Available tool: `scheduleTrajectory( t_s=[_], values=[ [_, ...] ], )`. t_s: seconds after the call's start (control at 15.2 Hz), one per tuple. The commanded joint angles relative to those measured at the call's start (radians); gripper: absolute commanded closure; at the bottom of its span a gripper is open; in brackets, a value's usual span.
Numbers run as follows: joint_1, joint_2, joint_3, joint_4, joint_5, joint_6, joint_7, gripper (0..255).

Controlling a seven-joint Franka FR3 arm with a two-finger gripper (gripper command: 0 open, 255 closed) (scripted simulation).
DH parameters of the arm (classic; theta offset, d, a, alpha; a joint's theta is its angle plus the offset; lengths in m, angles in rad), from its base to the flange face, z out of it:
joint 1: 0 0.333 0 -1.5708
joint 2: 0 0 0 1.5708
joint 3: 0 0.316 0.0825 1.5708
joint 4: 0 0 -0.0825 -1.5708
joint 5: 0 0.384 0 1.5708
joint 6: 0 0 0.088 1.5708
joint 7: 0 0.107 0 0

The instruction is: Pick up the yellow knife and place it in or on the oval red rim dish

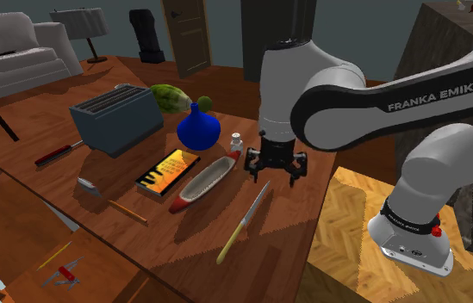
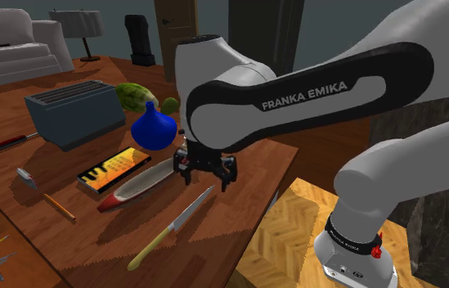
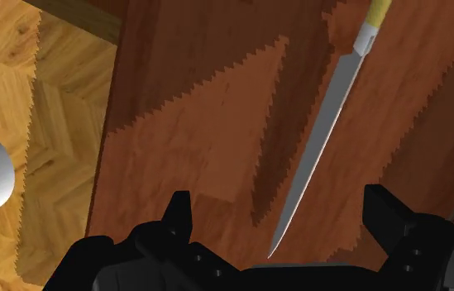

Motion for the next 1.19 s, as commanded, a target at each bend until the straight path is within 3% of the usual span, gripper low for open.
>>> scheduleTrajectory(
  t_s=[0.0,0.2,0.4,0.92,1.12],
  values=[
    [-0.048,0.055,0.079,0.027,0.025,0.036,0.109,0],
    [-0.158,0.161,0.223,0.082,0.035,0.108,0.267,0],
    [-0.302,0.264,0.389,0.138,0.018,0.177,0.415,0],
    [-0.418,0.334,0.544,0.098,0.002,0.301,0.434,0],
    [-0.418,0.334,0.544,0.098,0.003,0.301,0.434,0]
  ],
)
